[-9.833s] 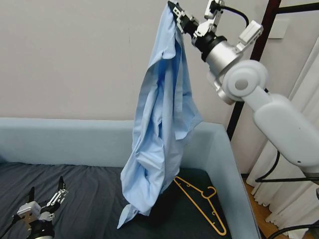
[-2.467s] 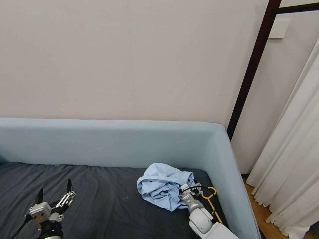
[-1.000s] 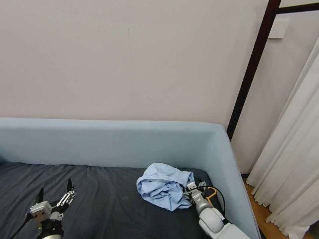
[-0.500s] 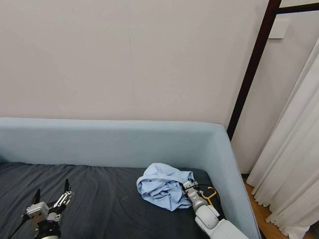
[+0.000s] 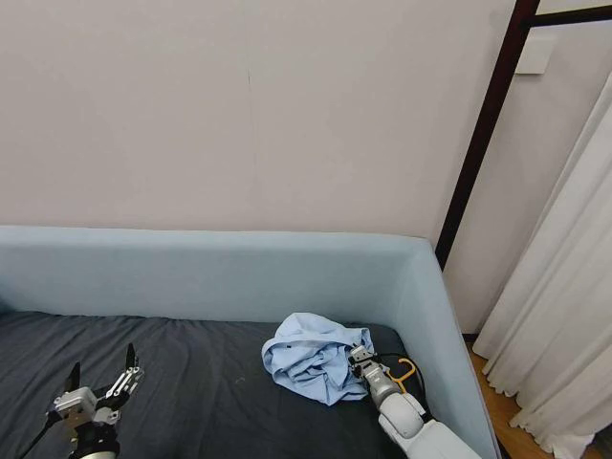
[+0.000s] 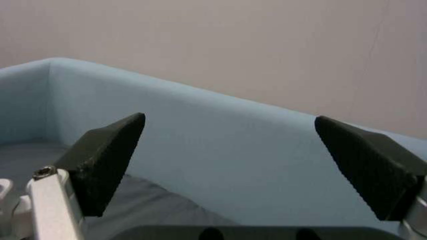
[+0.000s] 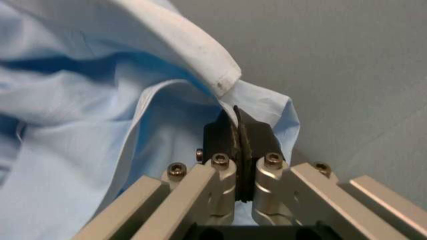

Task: Pick up the clothes from the sofa and hang them on the clothes hanger.

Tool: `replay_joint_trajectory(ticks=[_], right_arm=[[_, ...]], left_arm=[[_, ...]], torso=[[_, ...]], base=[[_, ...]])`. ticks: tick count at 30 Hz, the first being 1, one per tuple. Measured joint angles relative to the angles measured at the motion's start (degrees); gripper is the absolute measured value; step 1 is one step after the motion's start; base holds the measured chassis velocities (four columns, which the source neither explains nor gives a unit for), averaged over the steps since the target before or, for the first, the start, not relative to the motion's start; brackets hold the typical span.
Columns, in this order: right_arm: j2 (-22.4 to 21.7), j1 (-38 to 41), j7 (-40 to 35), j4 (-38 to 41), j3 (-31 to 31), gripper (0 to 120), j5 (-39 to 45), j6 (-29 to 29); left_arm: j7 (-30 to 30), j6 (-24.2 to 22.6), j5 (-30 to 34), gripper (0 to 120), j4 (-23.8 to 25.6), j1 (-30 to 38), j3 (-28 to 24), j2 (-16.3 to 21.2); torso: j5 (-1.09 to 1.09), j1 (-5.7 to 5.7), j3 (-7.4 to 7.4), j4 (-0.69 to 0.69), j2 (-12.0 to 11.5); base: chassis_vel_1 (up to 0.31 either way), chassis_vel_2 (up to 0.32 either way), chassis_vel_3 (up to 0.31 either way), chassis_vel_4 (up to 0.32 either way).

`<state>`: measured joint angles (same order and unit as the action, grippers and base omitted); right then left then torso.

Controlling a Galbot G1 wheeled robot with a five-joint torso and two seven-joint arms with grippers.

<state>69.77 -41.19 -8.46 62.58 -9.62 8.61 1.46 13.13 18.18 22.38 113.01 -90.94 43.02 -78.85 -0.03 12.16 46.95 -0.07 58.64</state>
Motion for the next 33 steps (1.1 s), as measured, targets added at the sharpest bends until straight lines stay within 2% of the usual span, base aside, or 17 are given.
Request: replay_joint_trajectory(ticks=[7,10,17,26,28,32,33], right_arm=[[-3.6,0.0,4.1,6.3,1.5,0,4.7,-5.8],[-6.6,1.3,5.4,11.9,1.5,0,8.4,-7.7],[-12.5,3.4,6.2,22.7,-0.8,0,14.1,-6.3],[-13.4,6.6,5.3,27.4,-0.1,0,18.3,-4.7],[-13.5,8.0,4.9,29.0,0.3,0,20.7,-4.5],[-15.1,15.1,3.1,33.9,-0.4,0,28.0,-3.3],[-15.1,15.1,3.1,33.9,-0.4,0,28.0,-3.3]], left_arm=[[-0.3,0.1,0.0,100,-0.9,0.4,-0.1,0.9],[-1.0,0.6,0.0,100,-1.9,0.8,-0.6,2.1],[-1.7,0.8,-0.3,100,-2.6,1.9,-1.5,3.2],[-2.3,1.3,-0.8,100,-2.9,1.5,-2.5,3.3],[-4.0,2.6,-0.7,100,-3.6,1.4,-3.0,3.6],[-13.1,9.1,4.6,100,-6.3,2.4,-4.5,4.6],[-13.1,9.1,4.6,100,-6.3,2.4,-4.5,4.6]], torso=[[0.01,0.00,0.00,0.00,0.0],[0.00,0.00,0.00,0.00,0.0],[0.00,0.00,0.00,-0.01,0.0],[0.01,0.00,0.00,0.00,0.0],[0.02,0.00,0.00,0.00,0.0],[-0.02,0.00,0.00,0.01,0.0],[-0.02,0.00,0.00,0.01,0.0]], base=[[0.000,0.000,0.000,0.000],[0.000,0.000,0.000,0.000],[0.000,0.000,0.000,0.000],[0.000,0.000,0.000,0.000],[0.000,0.000,0.000,0.000],[0.000,0.000,0.000,0.000],[0.000,0.000,0.000,0.000]])
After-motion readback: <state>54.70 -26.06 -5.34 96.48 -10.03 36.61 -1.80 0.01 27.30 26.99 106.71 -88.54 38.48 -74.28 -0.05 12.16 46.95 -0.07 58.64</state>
